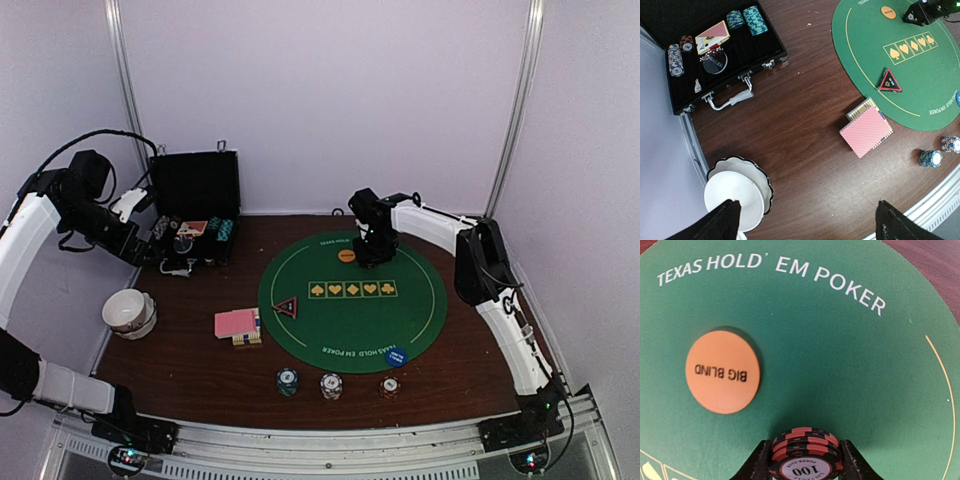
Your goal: Distribute texas hold em gaming equipment
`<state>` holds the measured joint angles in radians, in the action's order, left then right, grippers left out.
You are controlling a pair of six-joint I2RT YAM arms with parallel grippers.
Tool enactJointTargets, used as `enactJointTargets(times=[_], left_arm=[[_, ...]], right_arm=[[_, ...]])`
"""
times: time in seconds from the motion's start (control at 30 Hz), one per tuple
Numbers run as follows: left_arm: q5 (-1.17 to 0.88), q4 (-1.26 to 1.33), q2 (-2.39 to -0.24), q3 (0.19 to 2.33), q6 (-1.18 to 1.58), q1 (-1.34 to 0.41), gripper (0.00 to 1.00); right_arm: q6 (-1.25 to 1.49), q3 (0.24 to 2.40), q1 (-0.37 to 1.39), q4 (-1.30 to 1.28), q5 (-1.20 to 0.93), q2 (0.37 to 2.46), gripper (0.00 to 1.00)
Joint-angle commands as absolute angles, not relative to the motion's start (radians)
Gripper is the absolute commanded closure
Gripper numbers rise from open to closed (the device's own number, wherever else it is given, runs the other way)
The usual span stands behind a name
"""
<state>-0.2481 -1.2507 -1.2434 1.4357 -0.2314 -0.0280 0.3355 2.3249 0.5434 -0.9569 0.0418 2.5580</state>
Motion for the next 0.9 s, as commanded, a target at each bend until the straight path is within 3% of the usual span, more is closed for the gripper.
enactJointTargets(times=[0.0, 0.13, 0.27, 0.53, 0.67, 0.87], left_arm=[[-0.255, -1.243, -1.252, 1.445, -0.245, -0.028, 0.02], [-0.254, -1.245, -1.255, 1.445, -0.247, -0.027, 0.02], [-0.255, -1.245, -1.252, 1.442, -0.246, -0.028, 0.02], [-0.256, -1.245, -1.229, 1.44, -0.25, -0.028, 0.02], [-0.249, -1.242, -1.222, 1.432, -0.249, -0.029, 0.02], [-0.215, -1.193, -1.208, 1.412, -0.247, -0.028, 0.02]], right_arm=[[0.325, 2.378, 0.535, -0.95, 0.053, 2.594, 0.76], [0.326, 2.389, 0.534, -0.956, 0.037, 2.596, 0.47], [0.327, 2.389, 0.536, -0.966, 0.023, 2.553, 0.32], [0.315, 2.326, 0.588, -1.007, 0.031, 2.334, 0.27], [0.313, 2.137, 0.665, -0.99, 0.077, 2.151, 0.2], [0.349, 1.732, 0.808, -0.89, 0.152, 1.864, 0.01]])
